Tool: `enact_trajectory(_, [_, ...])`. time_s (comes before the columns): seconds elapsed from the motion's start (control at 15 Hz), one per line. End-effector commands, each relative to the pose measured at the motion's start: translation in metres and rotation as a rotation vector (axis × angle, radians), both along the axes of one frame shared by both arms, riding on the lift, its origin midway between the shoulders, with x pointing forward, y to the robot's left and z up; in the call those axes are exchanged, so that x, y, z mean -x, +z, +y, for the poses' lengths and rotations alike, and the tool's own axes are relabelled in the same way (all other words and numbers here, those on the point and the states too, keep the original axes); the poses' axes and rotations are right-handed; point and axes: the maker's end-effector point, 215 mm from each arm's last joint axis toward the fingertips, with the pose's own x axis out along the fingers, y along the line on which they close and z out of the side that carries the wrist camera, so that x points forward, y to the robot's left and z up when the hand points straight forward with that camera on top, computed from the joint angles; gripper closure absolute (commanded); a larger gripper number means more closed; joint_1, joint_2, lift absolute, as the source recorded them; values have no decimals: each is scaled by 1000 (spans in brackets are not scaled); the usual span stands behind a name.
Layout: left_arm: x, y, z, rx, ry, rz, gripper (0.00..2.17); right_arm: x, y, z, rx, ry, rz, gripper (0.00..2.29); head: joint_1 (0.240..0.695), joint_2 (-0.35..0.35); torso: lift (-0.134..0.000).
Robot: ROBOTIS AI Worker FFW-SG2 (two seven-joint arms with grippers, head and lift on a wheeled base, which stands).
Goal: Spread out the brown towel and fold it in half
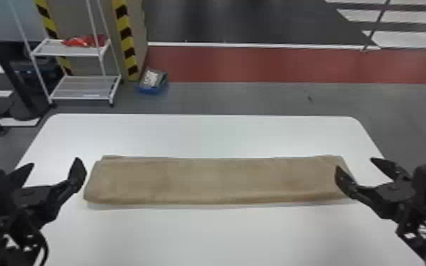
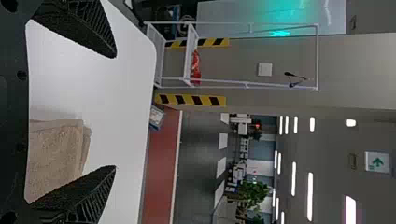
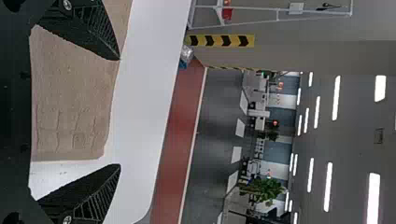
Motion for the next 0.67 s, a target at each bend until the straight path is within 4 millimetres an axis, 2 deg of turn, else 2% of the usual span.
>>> enact_trajectory(0.0, [27, 18, -28, -16, -47, -69, 22, 30, 32, 68, -21, 49, -119, 63, 695, -13, -57])
enact_trajectory(0.13, [45, 44, -60, -21, -89, -169, 22, 47, 50, 114, -28, 81, -181, 66, 695, 16, -57])
enact_trajectory(0.27, [61, 64, -97, -63, -123, -250, 22, 58, 52, 144, -44, 99, -186, 66, 695, 48, -57])
enact_trajectory(0.33, [65, 66, -110, -74, -127, -262, 22, 64, 51, 157, -57, 94, -183, 66, 695, 53, -57])
enact_trajectory(0.47, [67, 54, -140, -90, -150, -244, 22, 81, 51, 178, -83, 79, -176, 70, 695, 54, -57])
enact_trajectory(0.6, [68, 47, -160, -123, -170, -234, 22, 98, 50, 202, -115, 93, -136, 70, 695, 48, -57])
